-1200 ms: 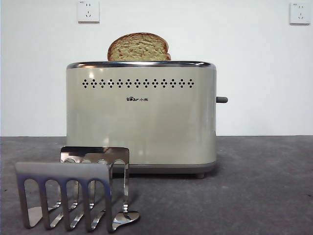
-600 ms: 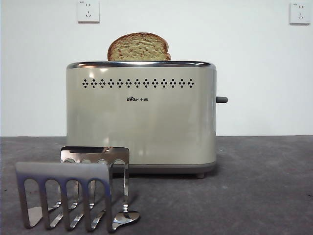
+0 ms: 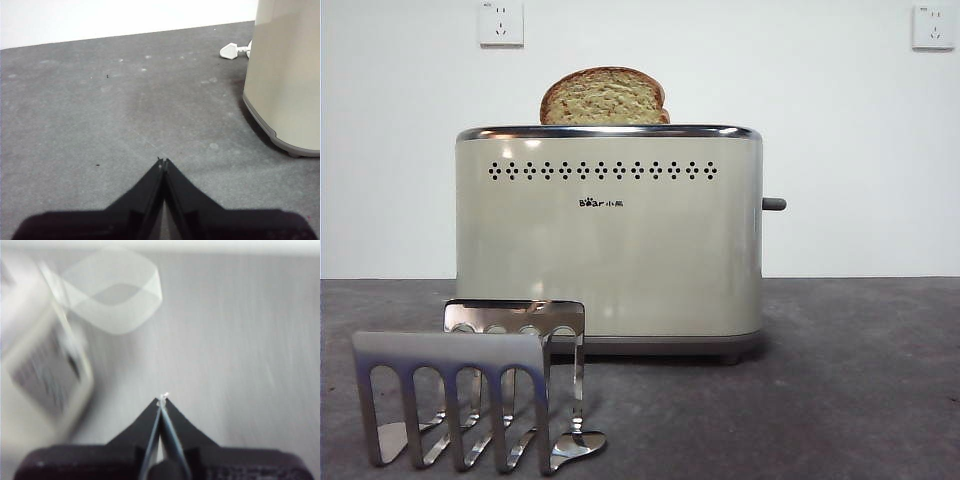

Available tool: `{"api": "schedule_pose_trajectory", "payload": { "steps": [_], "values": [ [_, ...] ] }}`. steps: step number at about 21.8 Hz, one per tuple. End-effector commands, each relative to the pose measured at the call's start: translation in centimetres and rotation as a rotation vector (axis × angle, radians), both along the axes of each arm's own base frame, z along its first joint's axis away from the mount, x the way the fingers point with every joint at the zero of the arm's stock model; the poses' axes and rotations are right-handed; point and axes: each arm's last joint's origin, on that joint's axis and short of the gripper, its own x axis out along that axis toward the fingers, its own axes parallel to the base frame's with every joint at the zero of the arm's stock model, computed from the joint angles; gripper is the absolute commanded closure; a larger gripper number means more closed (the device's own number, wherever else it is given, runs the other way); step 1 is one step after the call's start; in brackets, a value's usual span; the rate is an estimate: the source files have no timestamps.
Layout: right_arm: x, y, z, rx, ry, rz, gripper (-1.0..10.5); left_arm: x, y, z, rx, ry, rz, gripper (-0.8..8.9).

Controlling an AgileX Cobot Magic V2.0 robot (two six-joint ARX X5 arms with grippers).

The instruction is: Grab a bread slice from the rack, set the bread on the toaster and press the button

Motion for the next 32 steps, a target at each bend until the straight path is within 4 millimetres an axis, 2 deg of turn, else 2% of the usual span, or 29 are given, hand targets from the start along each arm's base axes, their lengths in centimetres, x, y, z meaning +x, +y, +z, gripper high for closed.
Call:
{"api": "schedule_pose_trajectory", "payload": {
  "steps": [1, 3, 5, 12, 14, 32],
  "values": [
    [-2.2, -0.2, -5.7, 0.094, -0.235, -0.012, 9.5, 0.1, 0.0, -0.3, -0.011, 0.0, 0.001, 8.16],
    [-3.8, -0.4, -8.4, 0.099, -0.276, -0.031, 9.5, 0.1, 0.0, -0.3, -0.011, 0.0, 0.001, 8.16],
    [-4.9, -0.6, -10.1, 0.073, -0.253, -0.07, 9.5, 0.1, 0.0, -0.3, -0.011, 0.0, 0.001, 8.16],
    [-6.6, -1.0, -11.5, -0.024, -0.142, -0.147, 9.5, 0.1, 0.0, -0.3, -0.011, 0.0, 0.001, 8.16],
    [-6.8, -1.1, -11.0, -0.053, -0.204, -0.163, 9.5, 0.0, 0.0, -0.3, -0.011, 0.001, 0.001, 8.16],
    [-6.8, -1.2, -11.2, -0.087, -0.191, -0.163, 9.5, 0.2, 0.0, -0.5, -0.009, 0.034, -0.003, 8.16]
  ]
}}
